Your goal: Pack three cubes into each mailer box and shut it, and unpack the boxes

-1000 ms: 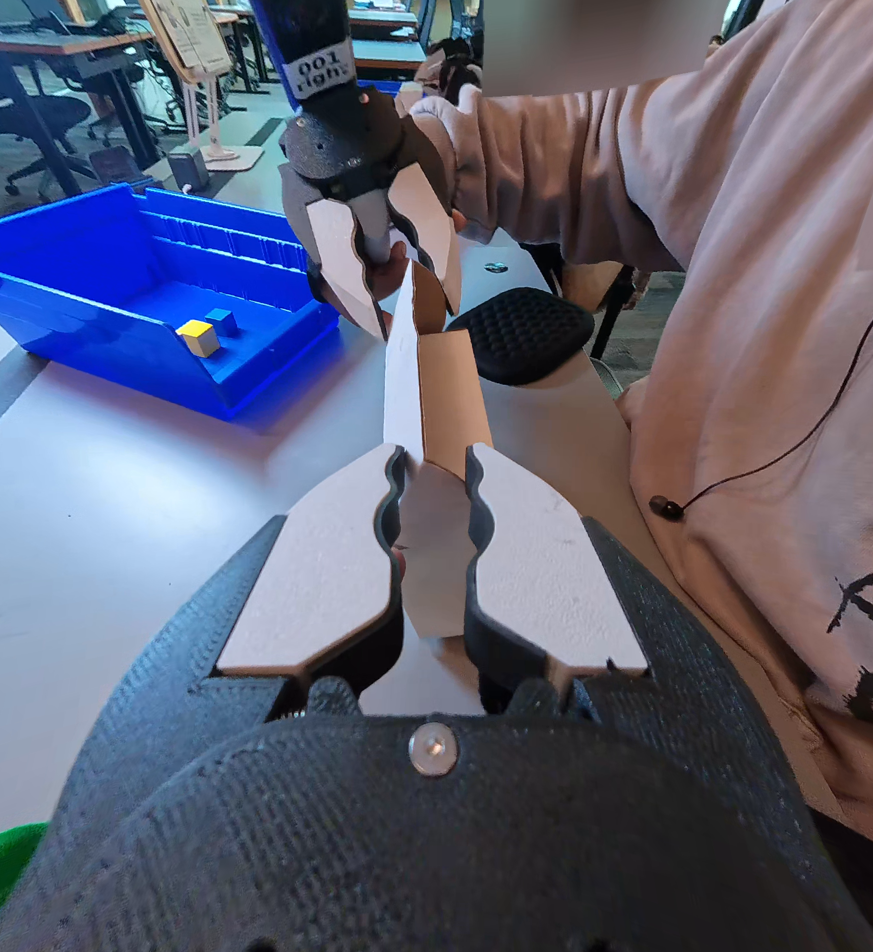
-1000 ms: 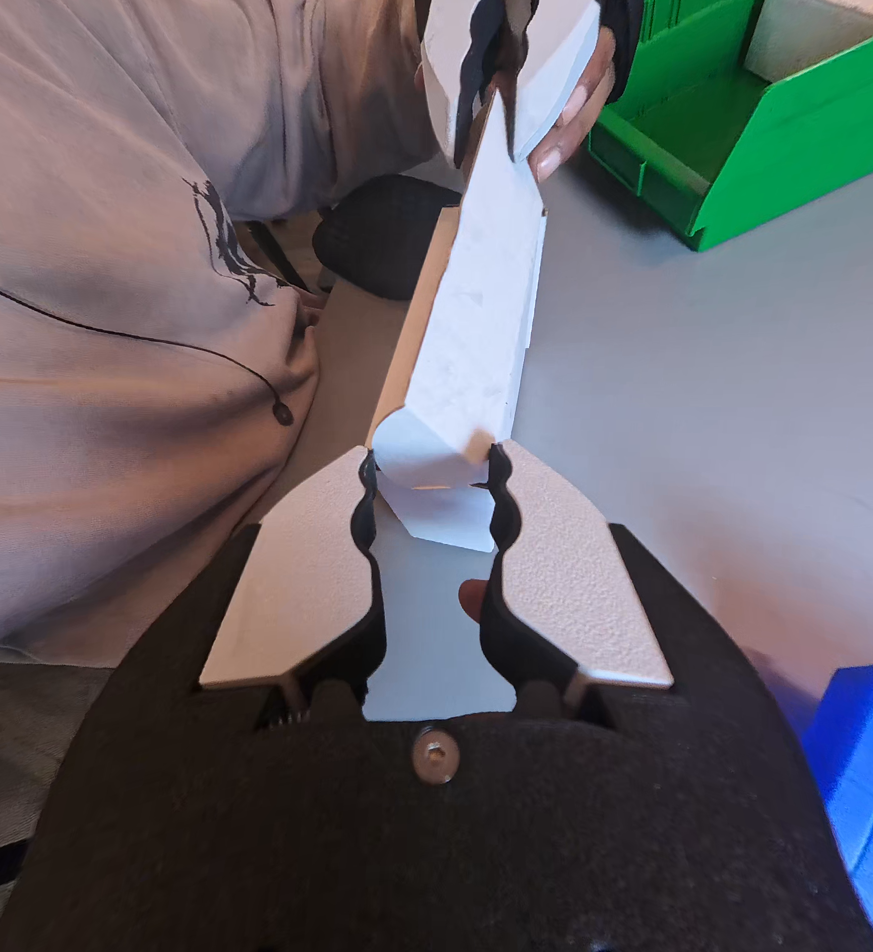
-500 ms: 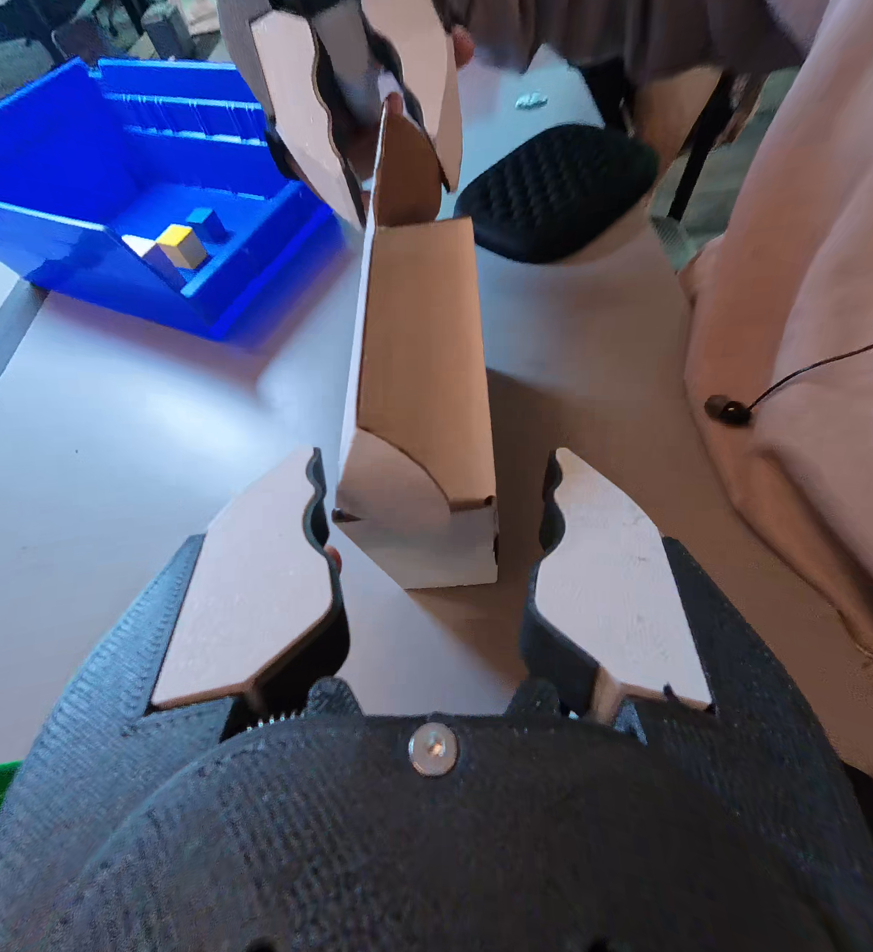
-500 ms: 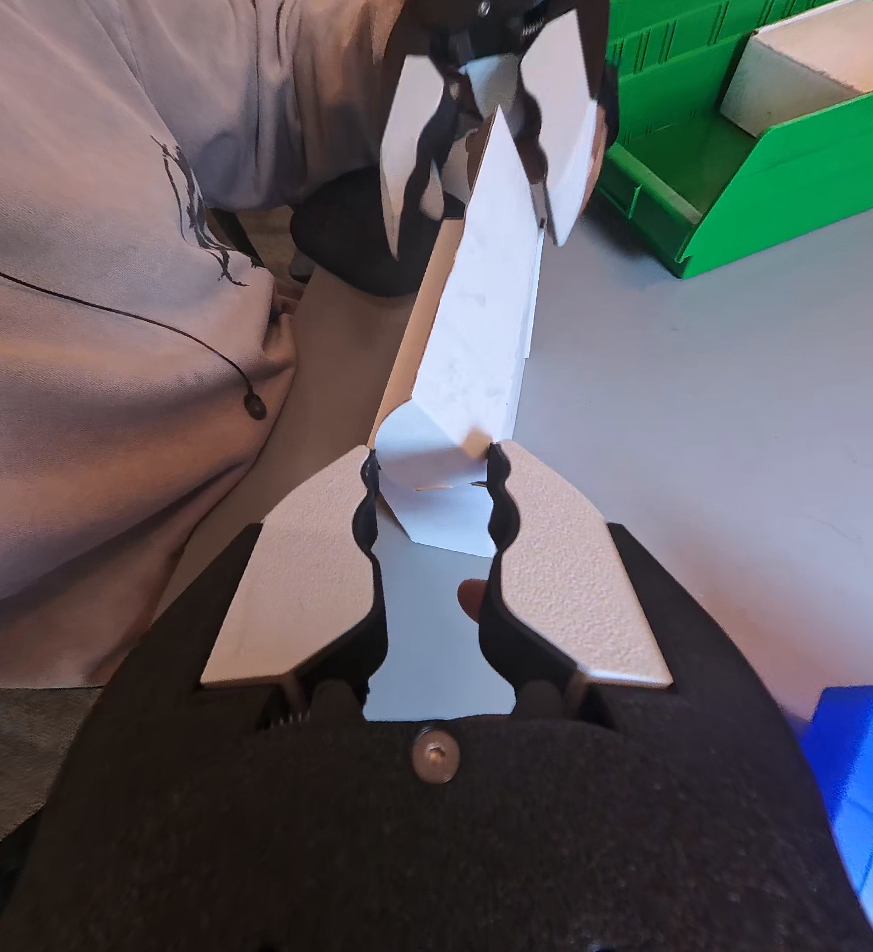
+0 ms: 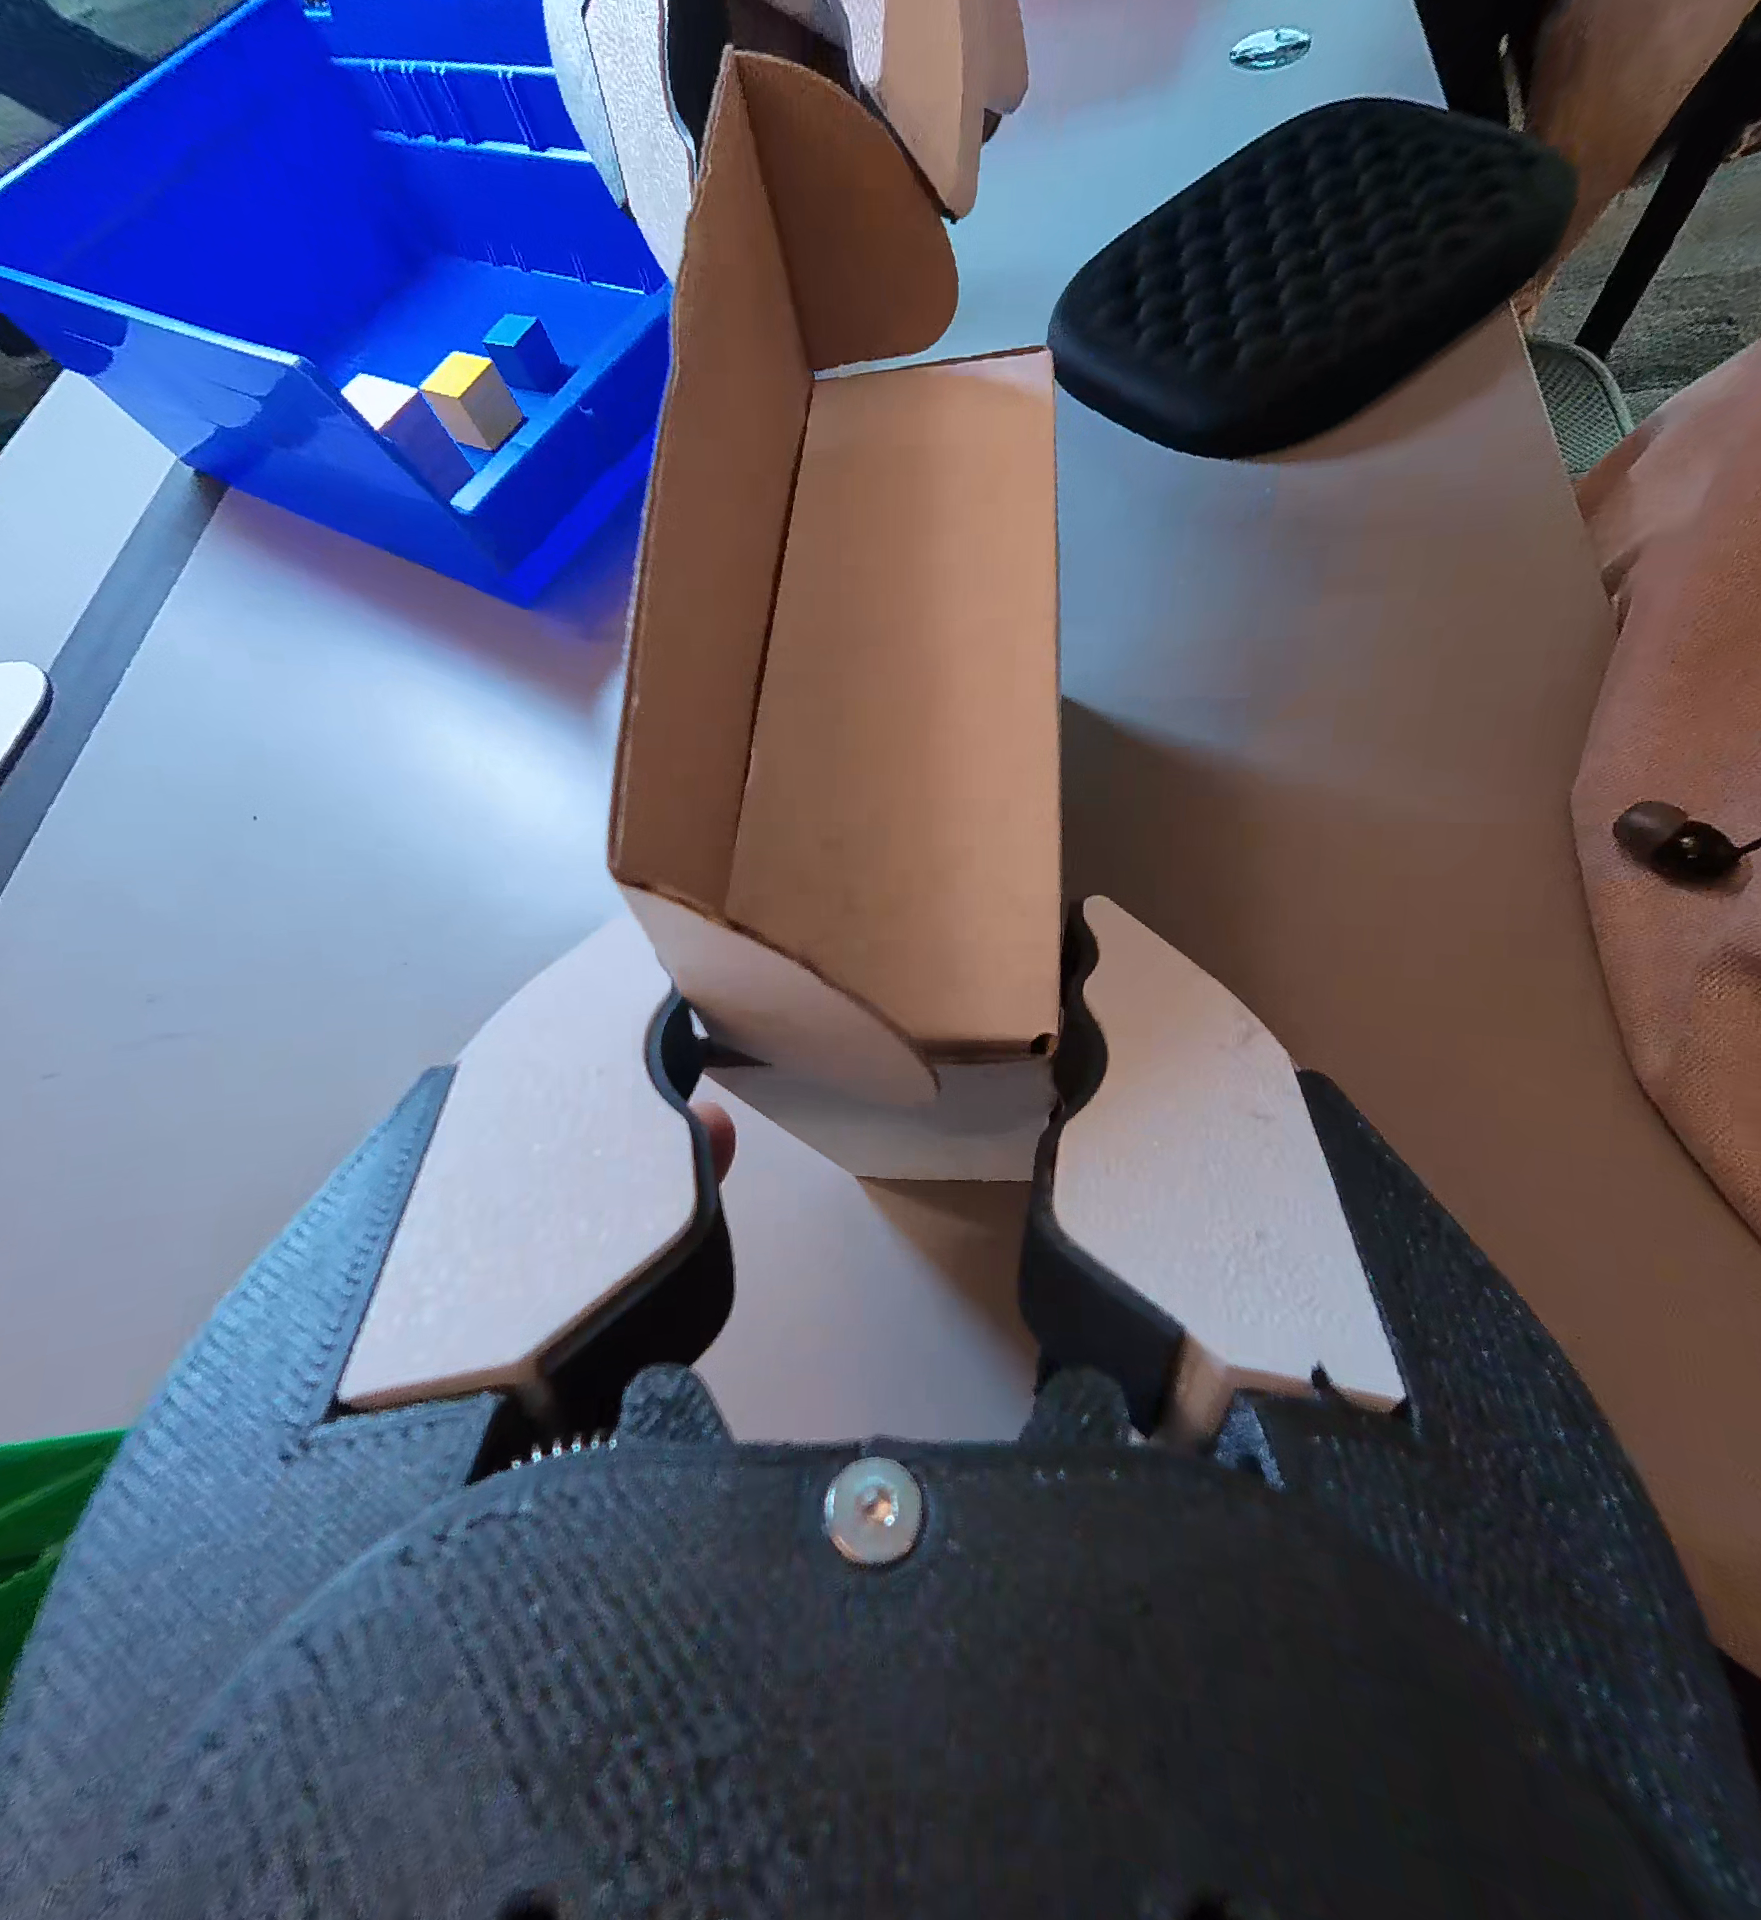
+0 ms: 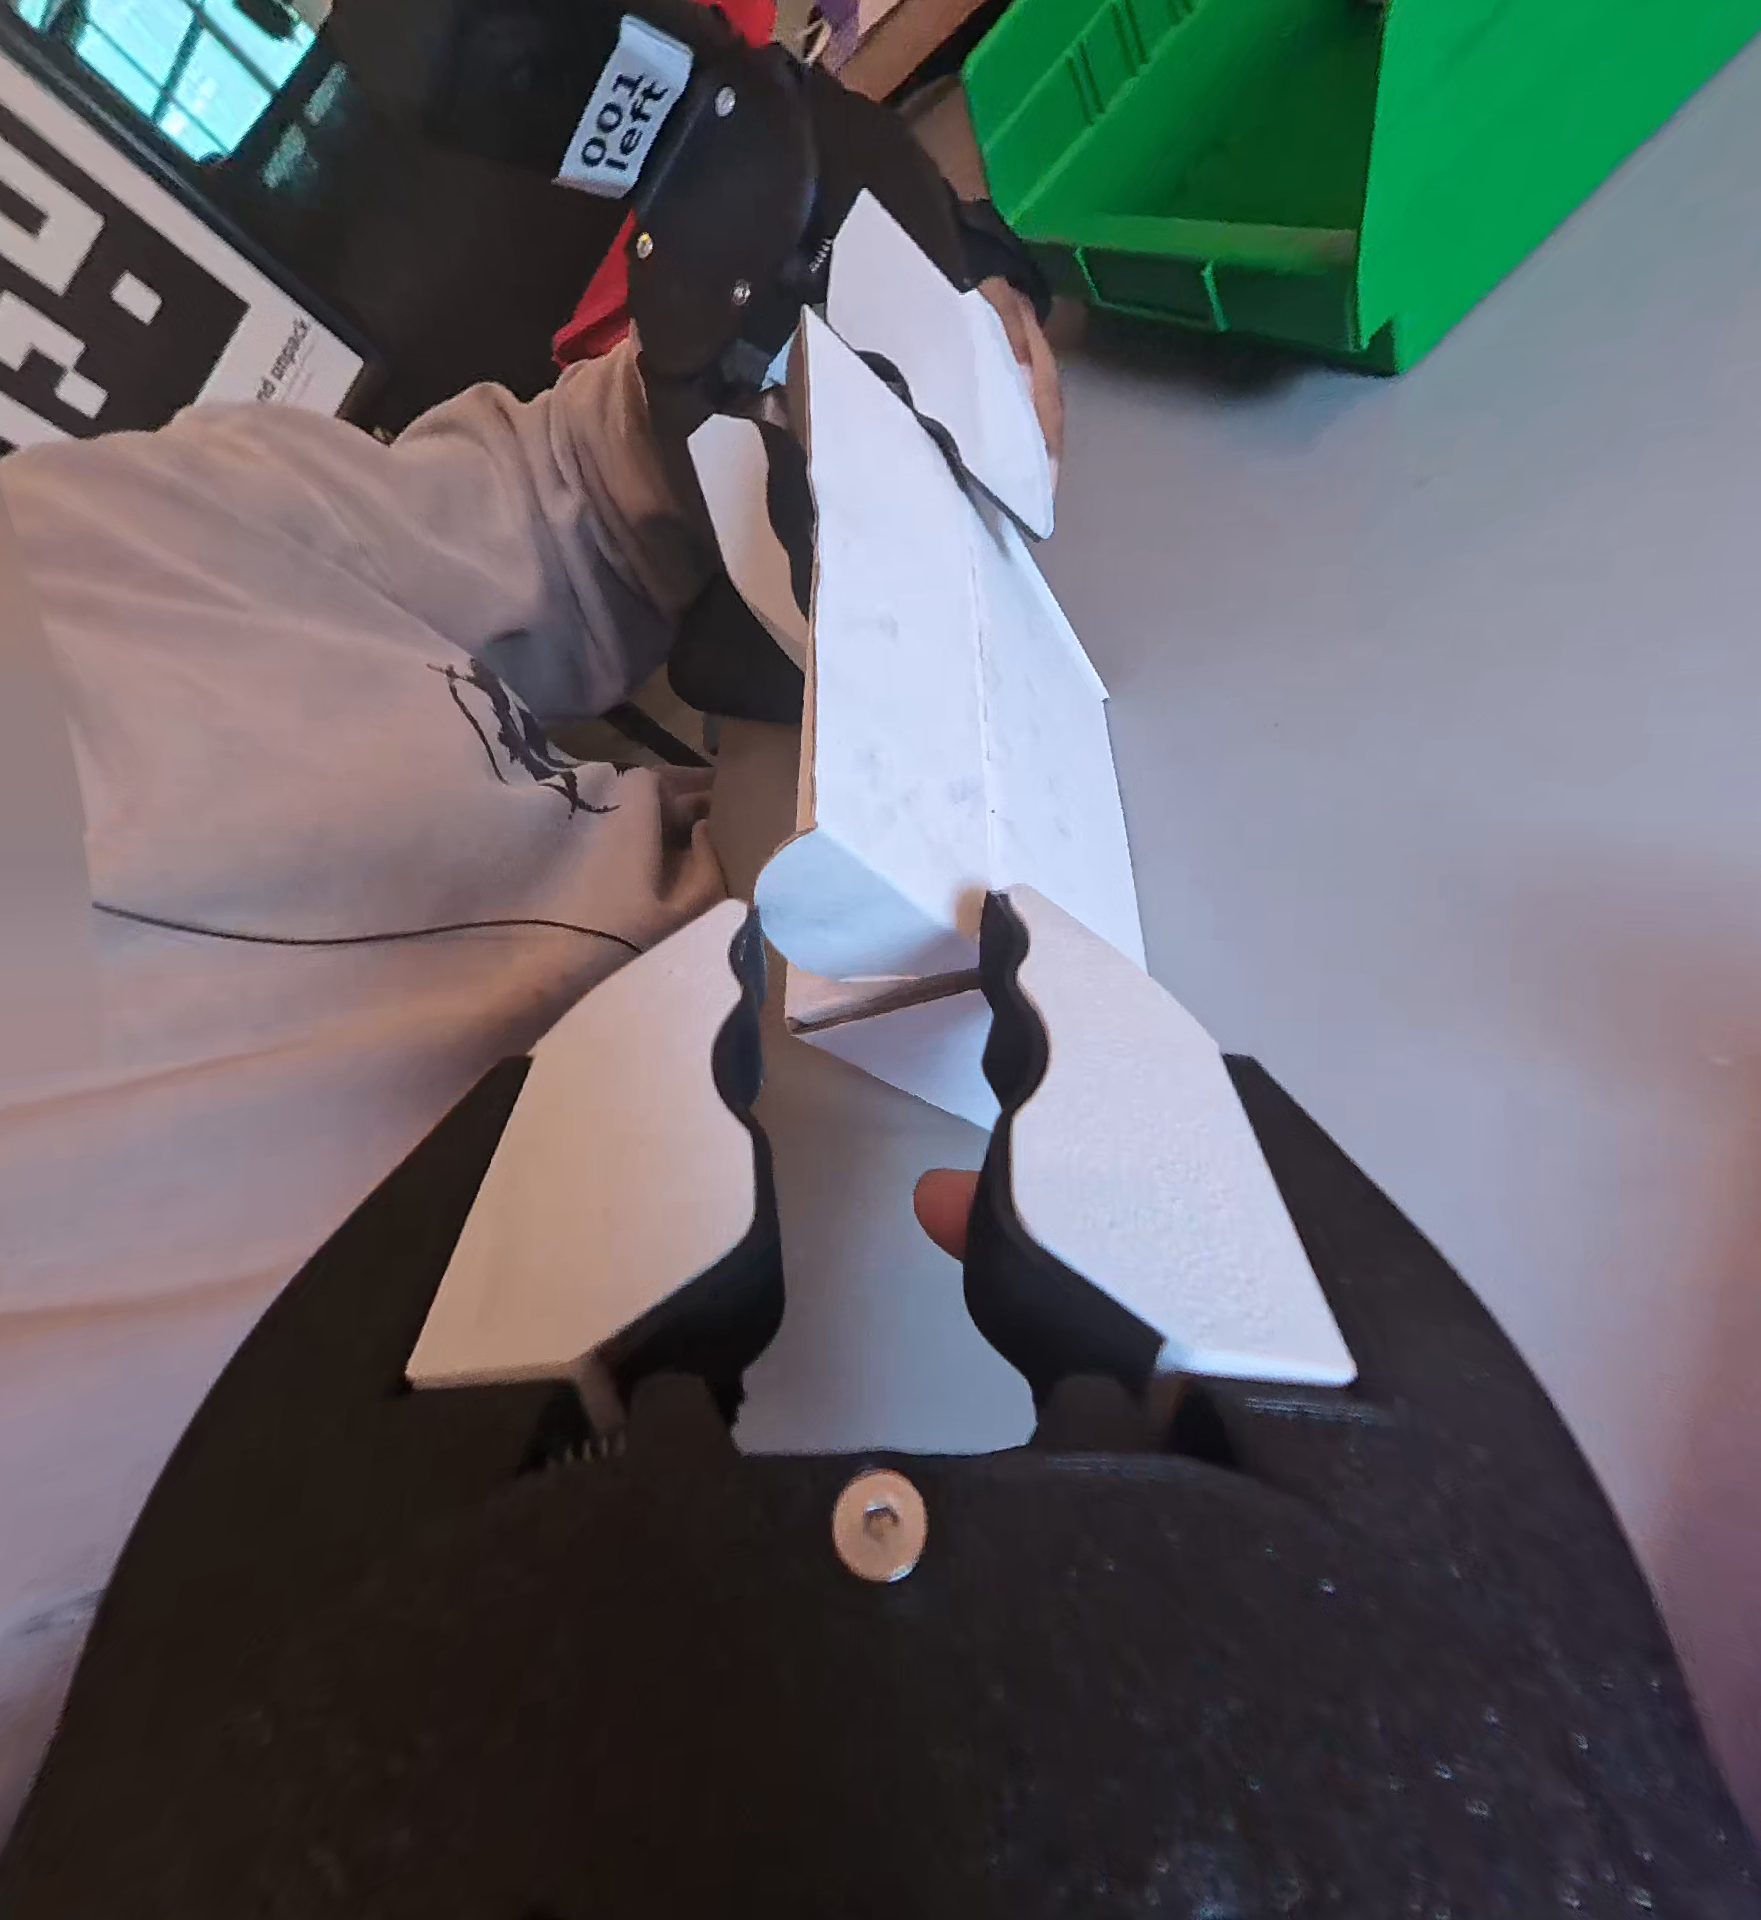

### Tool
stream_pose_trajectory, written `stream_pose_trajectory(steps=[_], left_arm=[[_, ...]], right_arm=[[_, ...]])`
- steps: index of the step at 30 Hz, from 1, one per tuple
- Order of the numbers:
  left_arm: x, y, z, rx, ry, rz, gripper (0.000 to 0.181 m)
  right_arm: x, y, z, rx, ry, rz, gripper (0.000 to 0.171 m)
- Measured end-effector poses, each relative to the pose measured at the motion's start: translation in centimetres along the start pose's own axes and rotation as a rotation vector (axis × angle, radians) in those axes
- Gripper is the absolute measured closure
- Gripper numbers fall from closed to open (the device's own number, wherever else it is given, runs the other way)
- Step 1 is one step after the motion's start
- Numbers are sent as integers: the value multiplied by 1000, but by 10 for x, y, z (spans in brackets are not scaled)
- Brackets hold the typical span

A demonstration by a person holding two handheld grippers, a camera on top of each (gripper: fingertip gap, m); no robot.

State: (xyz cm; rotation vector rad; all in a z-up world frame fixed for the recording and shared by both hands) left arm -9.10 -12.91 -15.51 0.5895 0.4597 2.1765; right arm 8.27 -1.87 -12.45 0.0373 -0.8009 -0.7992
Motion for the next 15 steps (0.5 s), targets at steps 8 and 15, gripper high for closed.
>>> stream_pose_trajectory(steps=[8, 15], left_arm=[[0, 0, -1, -14, 17, -12, 117], [-1, 0, -1, -16, 19, -4, 117]], right_arm=[[5, -3, -5, 46, 234, -108, 132], [12, -9, -14, 112, 518, -273, 130]])
Point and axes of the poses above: each gripper's, where its closed fingertips meet, y back along the fingers, z out of its top, x = y × z across the jaws, the point moved 6 cm from there along y, back along the fingers, and after that the axes turned 8 degrees about z, right-handed, at the moved point
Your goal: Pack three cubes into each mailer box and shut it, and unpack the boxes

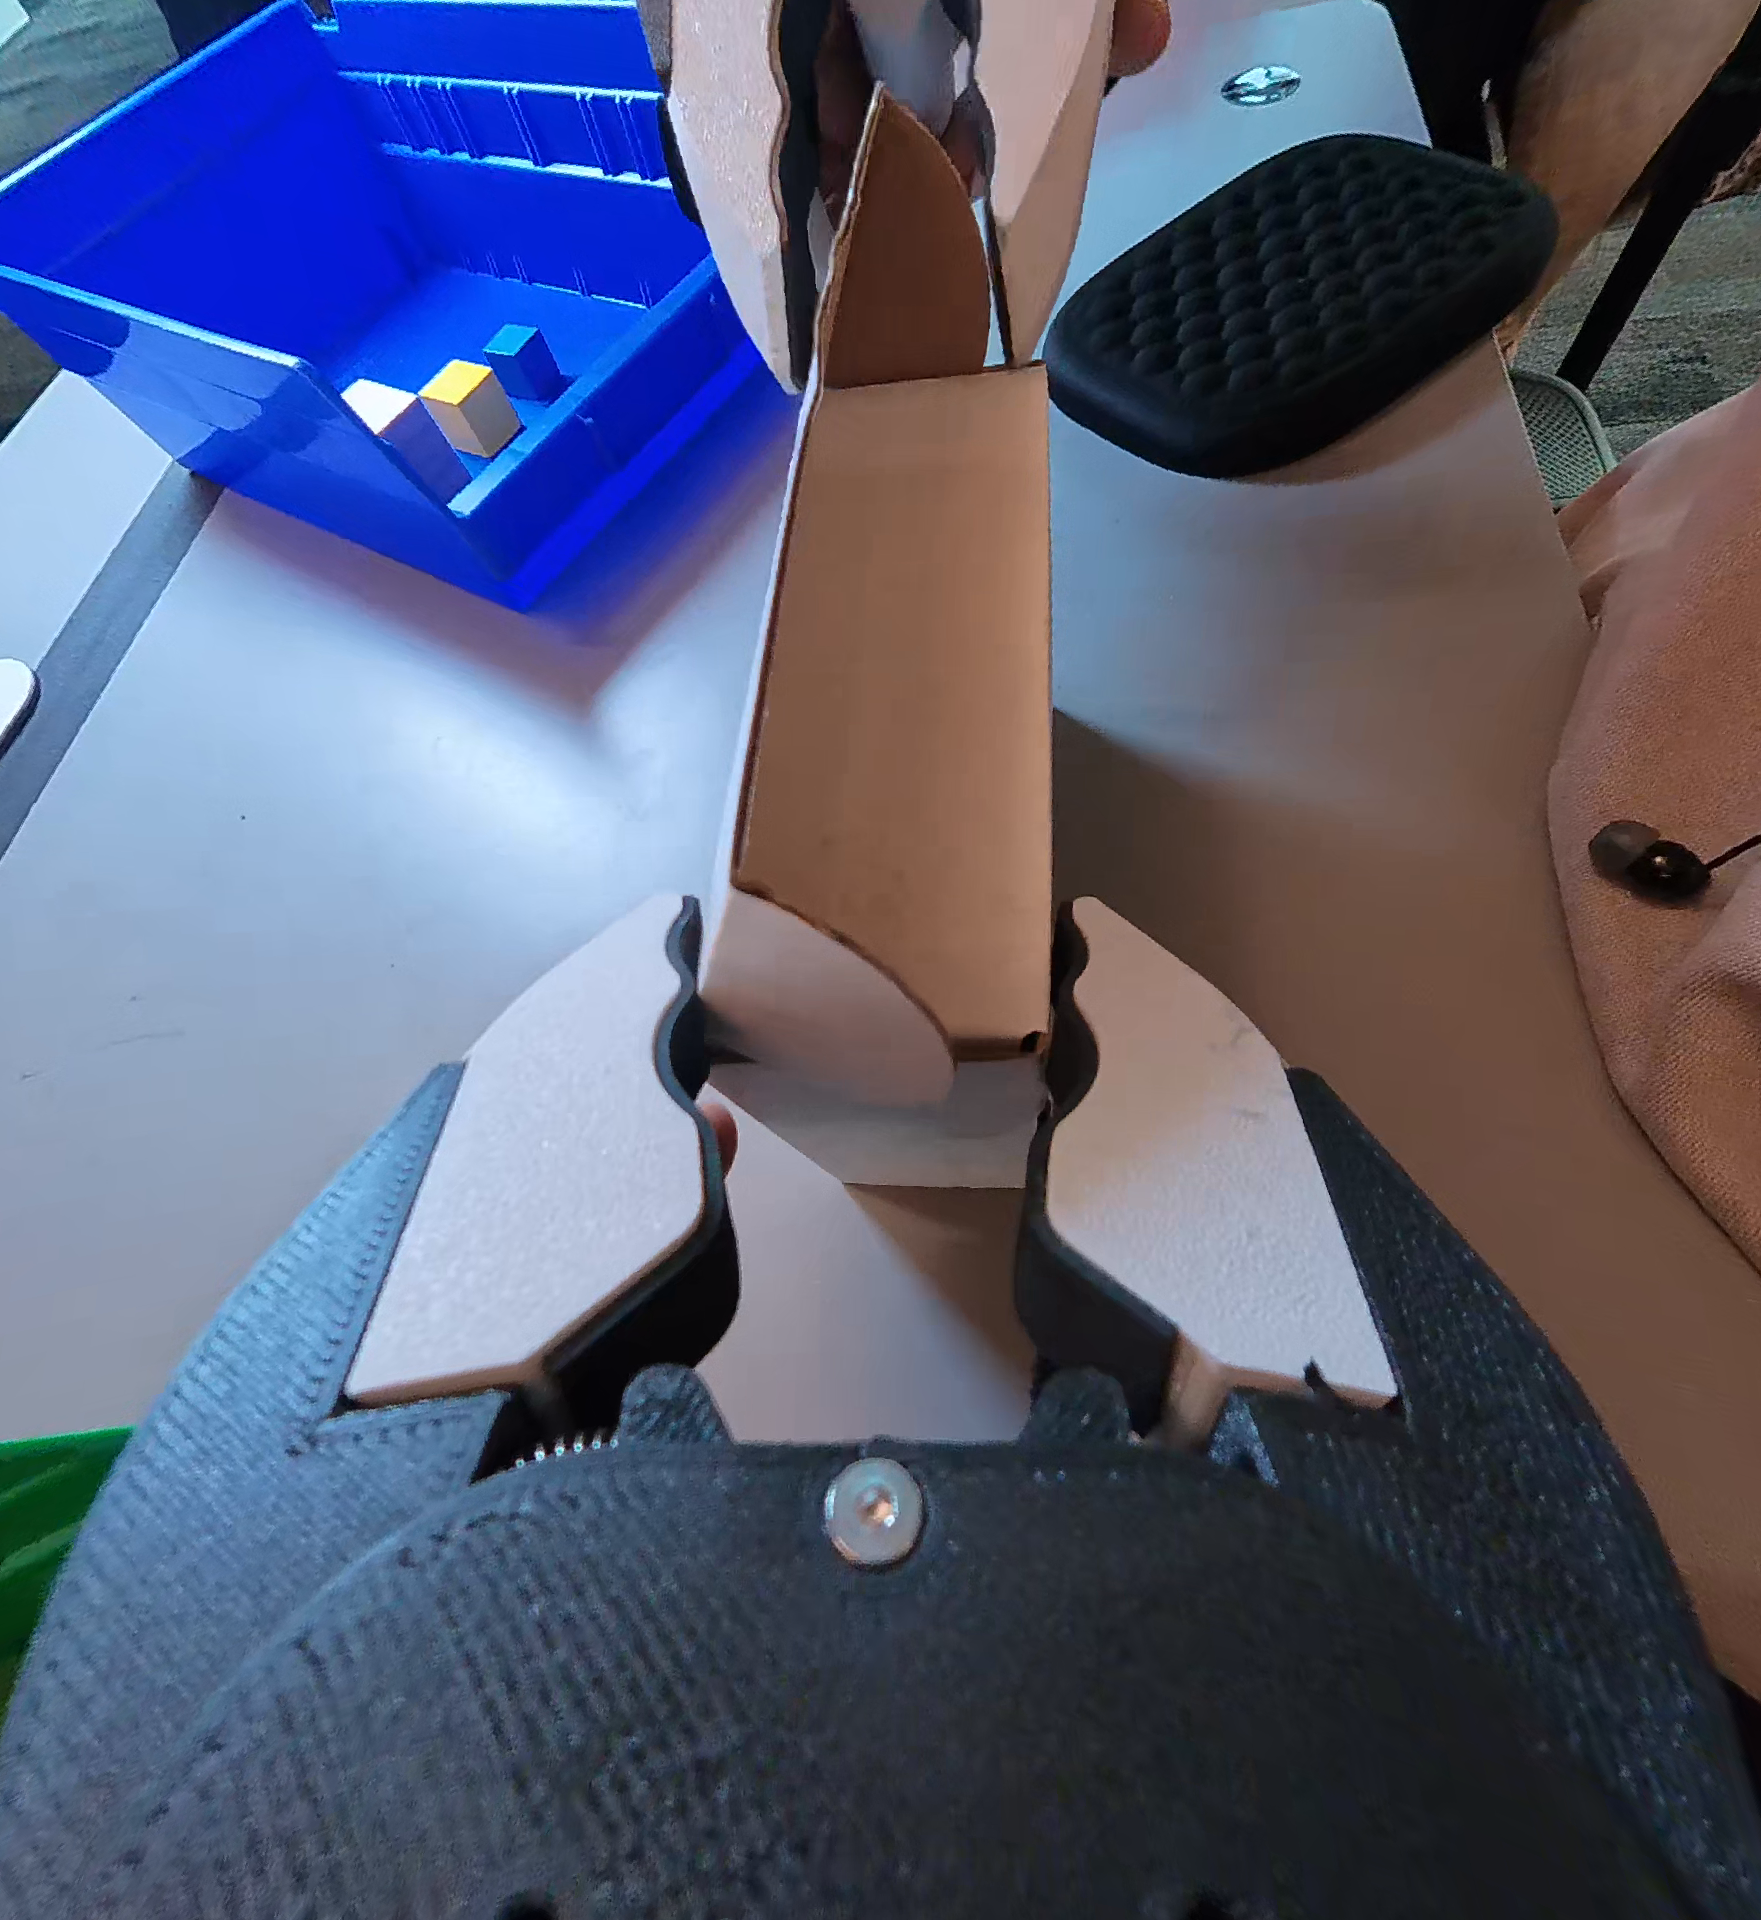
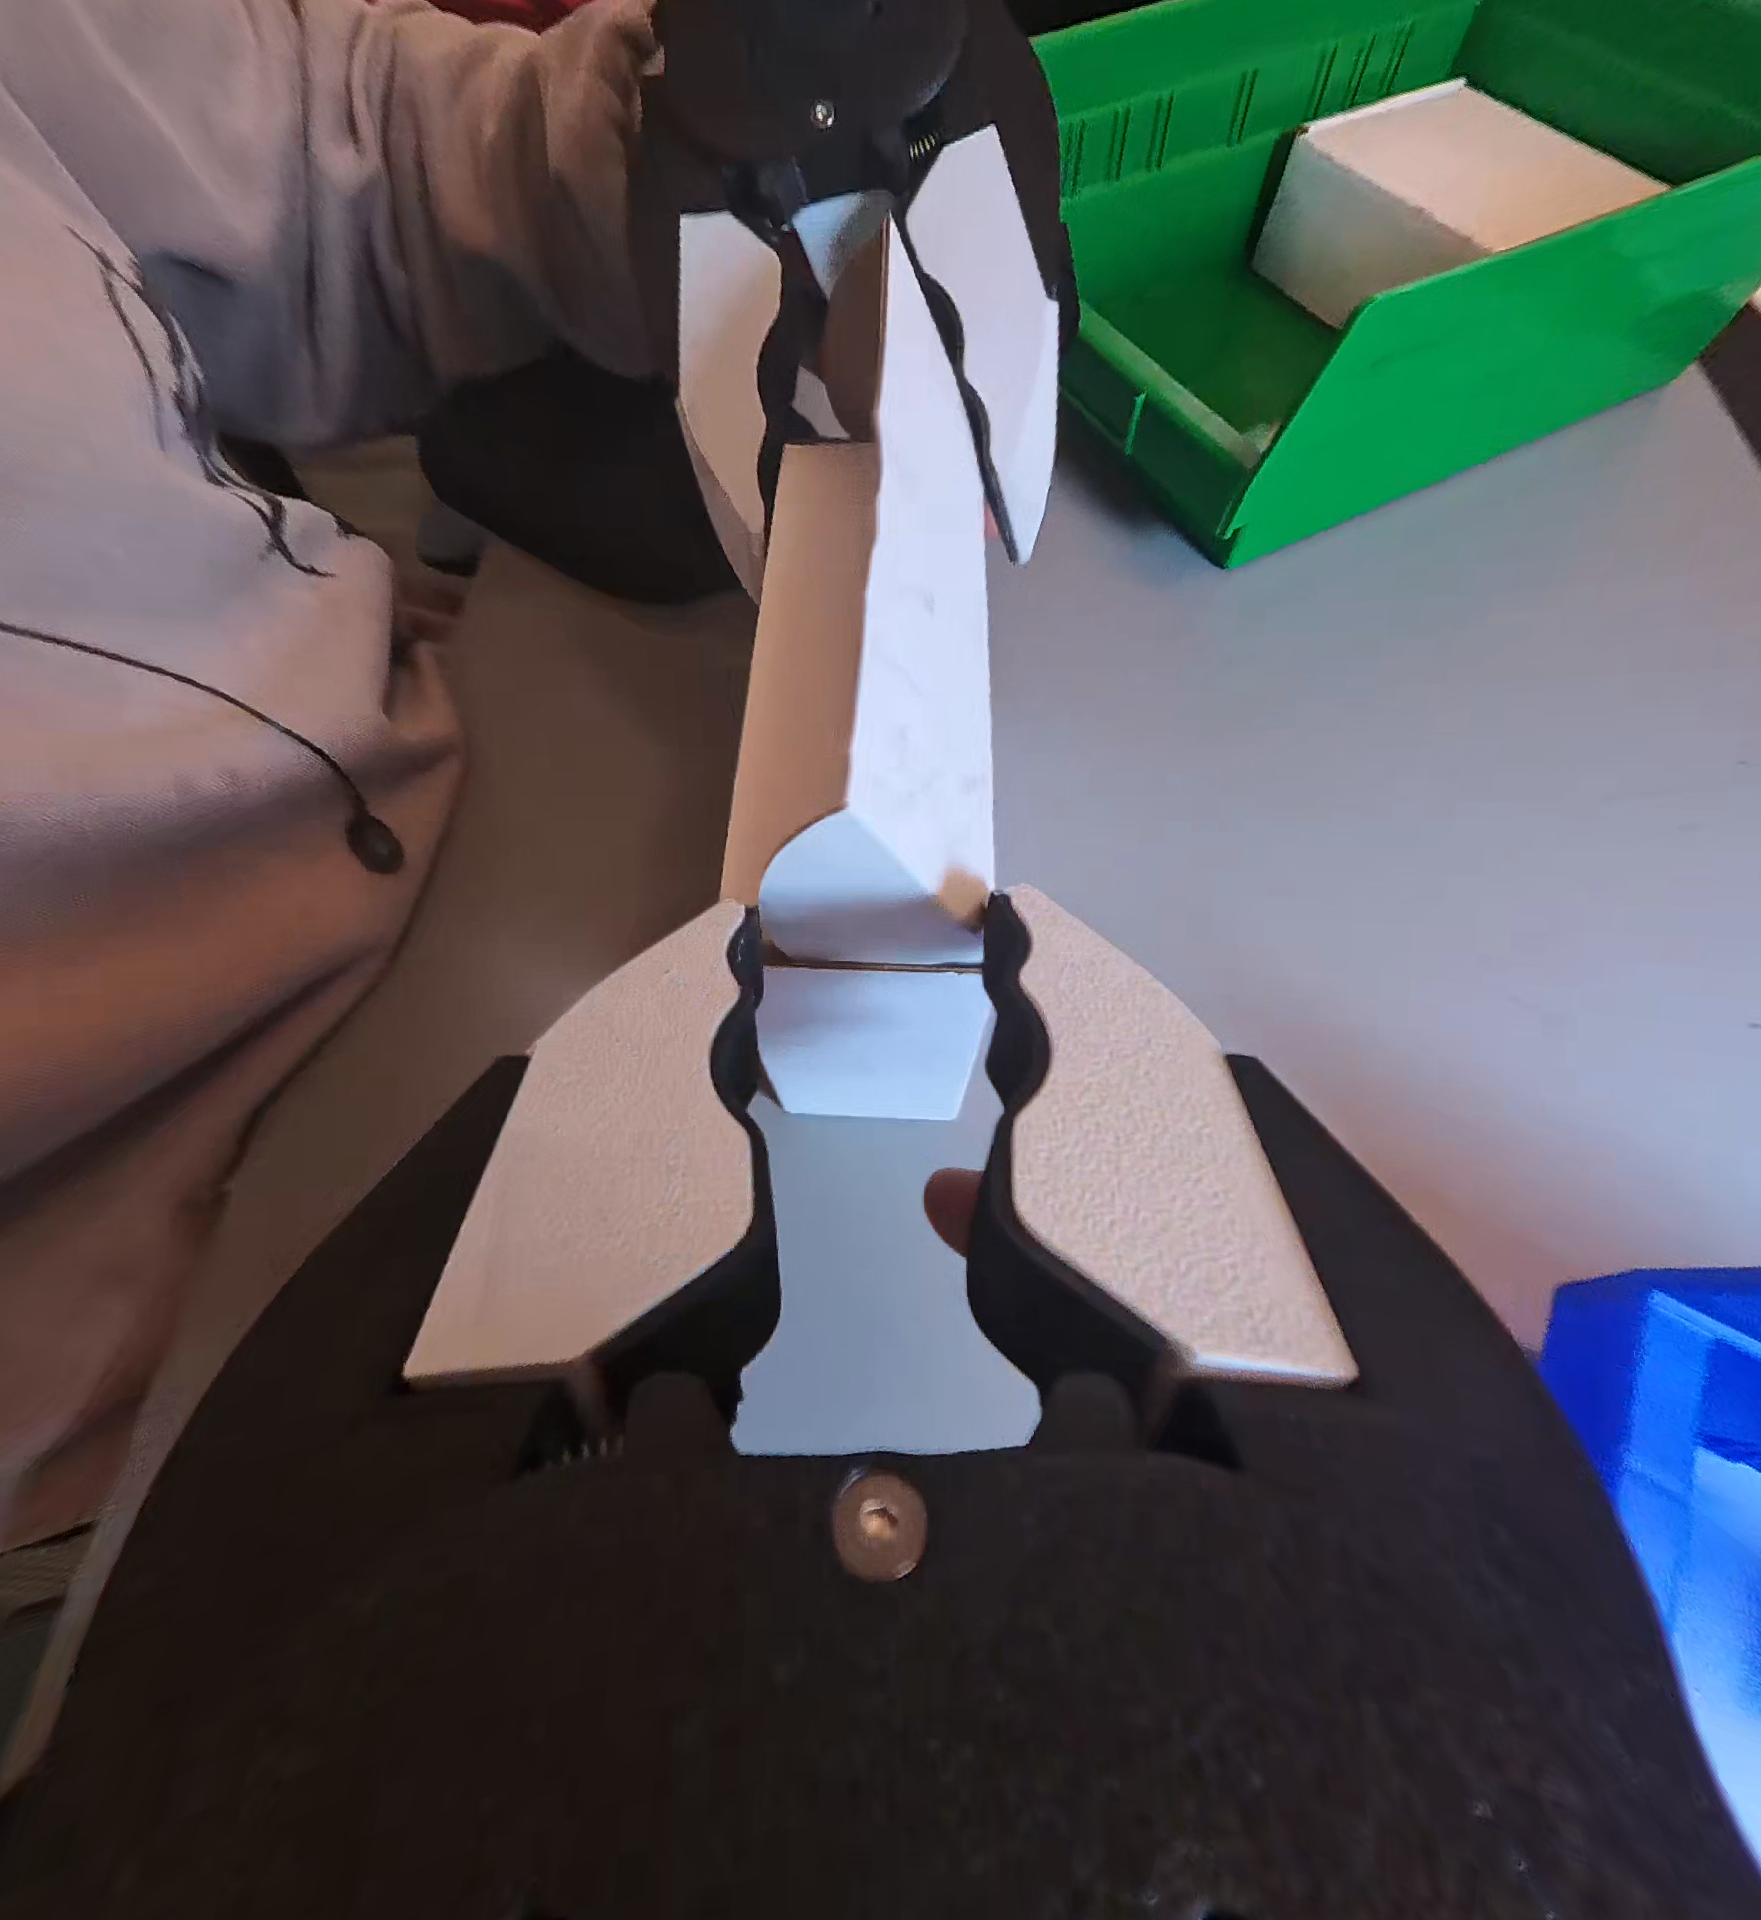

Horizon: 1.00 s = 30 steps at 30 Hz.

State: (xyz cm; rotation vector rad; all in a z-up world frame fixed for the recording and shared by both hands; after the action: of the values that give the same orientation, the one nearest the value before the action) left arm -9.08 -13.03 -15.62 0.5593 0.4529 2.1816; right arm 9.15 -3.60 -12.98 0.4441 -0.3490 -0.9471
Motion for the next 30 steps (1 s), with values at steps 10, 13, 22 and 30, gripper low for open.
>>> stream_pose_trajectory(steps=[10, 13, 22, 30], left_arm=[[0, 7, 0, -61, -32, -23, 117], [5, 33, 6, -162, -26, -77, 119], [23, 45, 12, -181, -80, -208, 137], [29, 40, 23, -146, 10, -330, 150]], right_arm=[[12, -13, 0, 51, 195, -140, 119], [12, -13, -1, 32, 190, -135, 119], [12, -14, -1, 26, 201, -115, 120], [13, -11, -2, 49, 204, -134, 120]])
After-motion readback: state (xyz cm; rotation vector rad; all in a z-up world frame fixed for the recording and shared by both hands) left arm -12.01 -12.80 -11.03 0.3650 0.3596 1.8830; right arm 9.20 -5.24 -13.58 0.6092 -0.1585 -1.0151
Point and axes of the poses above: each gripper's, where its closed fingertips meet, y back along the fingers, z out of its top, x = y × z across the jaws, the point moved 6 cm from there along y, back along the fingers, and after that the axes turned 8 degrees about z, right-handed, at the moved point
